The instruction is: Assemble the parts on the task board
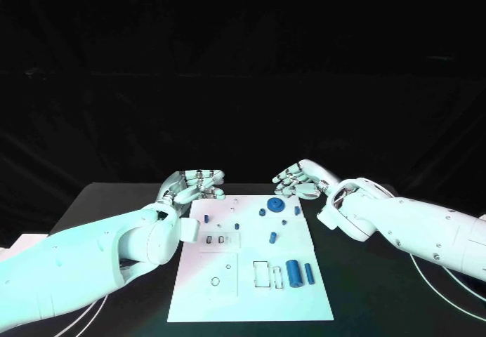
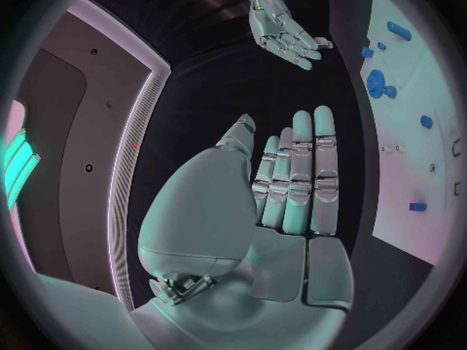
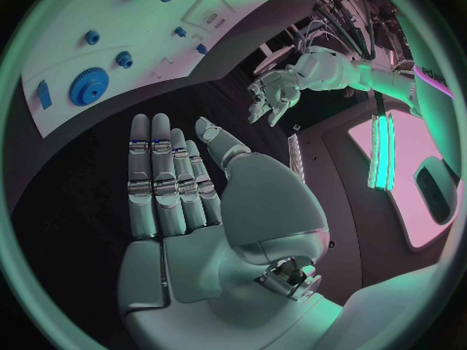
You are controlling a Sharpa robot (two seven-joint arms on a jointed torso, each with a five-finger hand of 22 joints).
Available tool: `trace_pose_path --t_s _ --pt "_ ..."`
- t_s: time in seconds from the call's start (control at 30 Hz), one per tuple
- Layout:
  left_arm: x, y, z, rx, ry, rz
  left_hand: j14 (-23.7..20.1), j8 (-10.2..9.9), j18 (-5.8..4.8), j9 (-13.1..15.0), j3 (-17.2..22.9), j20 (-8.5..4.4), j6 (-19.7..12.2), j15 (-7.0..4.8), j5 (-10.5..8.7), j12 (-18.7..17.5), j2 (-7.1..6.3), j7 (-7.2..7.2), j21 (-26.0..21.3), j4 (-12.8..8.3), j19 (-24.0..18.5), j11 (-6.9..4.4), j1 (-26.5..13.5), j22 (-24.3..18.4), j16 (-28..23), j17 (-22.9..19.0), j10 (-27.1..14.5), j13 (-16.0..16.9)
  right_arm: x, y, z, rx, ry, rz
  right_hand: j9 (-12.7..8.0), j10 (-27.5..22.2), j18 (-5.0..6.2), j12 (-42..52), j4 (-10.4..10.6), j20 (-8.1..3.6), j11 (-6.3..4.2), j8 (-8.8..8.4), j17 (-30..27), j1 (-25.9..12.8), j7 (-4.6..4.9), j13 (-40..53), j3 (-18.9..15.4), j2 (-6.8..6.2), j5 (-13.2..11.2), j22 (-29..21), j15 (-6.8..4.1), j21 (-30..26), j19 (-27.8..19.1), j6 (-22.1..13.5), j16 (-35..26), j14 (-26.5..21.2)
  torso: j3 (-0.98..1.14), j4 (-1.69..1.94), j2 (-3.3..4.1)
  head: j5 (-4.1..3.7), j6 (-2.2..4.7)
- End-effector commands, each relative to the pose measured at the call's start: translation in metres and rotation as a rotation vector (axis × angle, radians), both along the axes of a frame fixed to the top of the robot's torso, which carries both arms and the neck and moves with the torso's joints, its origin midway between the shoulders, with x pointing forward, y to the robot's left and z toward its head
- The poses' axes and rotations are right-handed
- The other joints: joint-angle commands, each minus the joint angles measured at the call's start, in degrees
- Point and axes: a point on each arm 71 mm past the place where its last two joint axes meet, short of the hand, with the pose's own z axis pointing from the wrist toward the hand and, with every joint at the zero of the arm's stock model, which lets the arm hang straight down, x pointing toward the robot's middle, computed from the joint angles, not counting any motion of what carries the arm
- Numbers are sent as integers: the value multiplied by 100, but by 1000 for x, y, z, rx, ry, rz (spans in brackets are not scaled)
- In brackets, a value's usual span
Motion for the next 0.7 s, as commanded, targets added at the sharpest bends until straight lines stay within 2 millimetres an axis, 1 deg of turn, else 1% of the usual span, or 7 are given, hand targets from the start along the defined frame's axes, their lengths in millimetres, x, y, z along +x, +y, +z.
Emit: trace_pose_path --t_s 0.03,0.13,0.3,0.33,0.43,0.6,0.7 --pt "-6 -6 6 -8 -1 -59 154 -116 71 -26 -64 -64 138 -34 -42 -157 -5 -5 265 -63 243 -2 -88 207 182 392 185 2 0 7 -1 -228 -35 43 9 246 74 -60 8 -287 -120 -45 279 -26 -85 11 1 -171 -10 276 -249 580 657 179 300 857 -29 68 174 -37 42" --pt "-13 -7 10 -16 5 -81 66 -154 63 -30 -96 -59 120 -13 -43 -197 -10 9 291 -76 212 12 -116 246 182 473 167 10 2 12 3 -329 -57 56 8 284 73 -58 15 -387 -173 -49 458 -24 -137 15 -37 -205 3 435 -343 874 889 202 515 1194 -39 99 280 -67 87" --pt "-24 -10 17 -35 17 -111 -20 -204 65 -35 -123 -53 86 -1 -44 -253 -5 17 341 -112 220 27 -124 299 180 565 119 15 6 20 5 -483 -98 48 13 331 60 -64 59 -515 -237 -50 1003 -125 -223 25 -69 -289 129 742 -415 1363 950 289 1239 1228 -58 155 431 -106 130" --pt "-26 -10 18 -37 19 -115 -31 -209 64 -36 -125 -52 82 1 -43 -260 -4 18 347 -117 221 29 -124 305 179 574 112 15 6 21 6 -501 -103 47 13 338 61 -63 66 -526 -247 -51 1102 -131 -239 27 -56 -283 129 793 -420 1444 958 291 1383 1225 -58 162 454 -114 130" --pt "-32 -12 21 -48 27 -130 -92 -234 63 -37 -134 -45 65 12 -42 -288 5 21 367 -142 215 38 -122 330 164 617 85 18 7 25 7 -560 -126 43 11 328 53 -50 71 -550 -249 -61 1557 -160 -276 31 26 -307 107 1063 -426 1851 906 285 1979 1187 -63 213 547 -138 160" --pt "-38 -14 26 -60 30 -148 -145 -251 62 -37 -138 -39 56 20 -40 -308 15 23 373 -165 200 44 -115 345 144 645 67 20 10 28 9 -608 -152 36 14 226 55 -63 82 -541 -256 -54 1876 -189 -261 28 98 -339 77 1289 -421 2180 796 298 2355 1174 -64 266 667 -170 185" --pt "-40 -15 29 -63 29 -156 -148 -252 62 -37 -138 -39 56 20 -40 -309 16 24 373 -167 199 44 -115 346 143 647 65 21 11 29 11 -623 -164 33 16 171 57 -63 103 -539 -256 -53 2117 -211 -270 30 139 -347 73 1454 -426 2436 809 310 2720 1193 -60 284 724 -185 193"
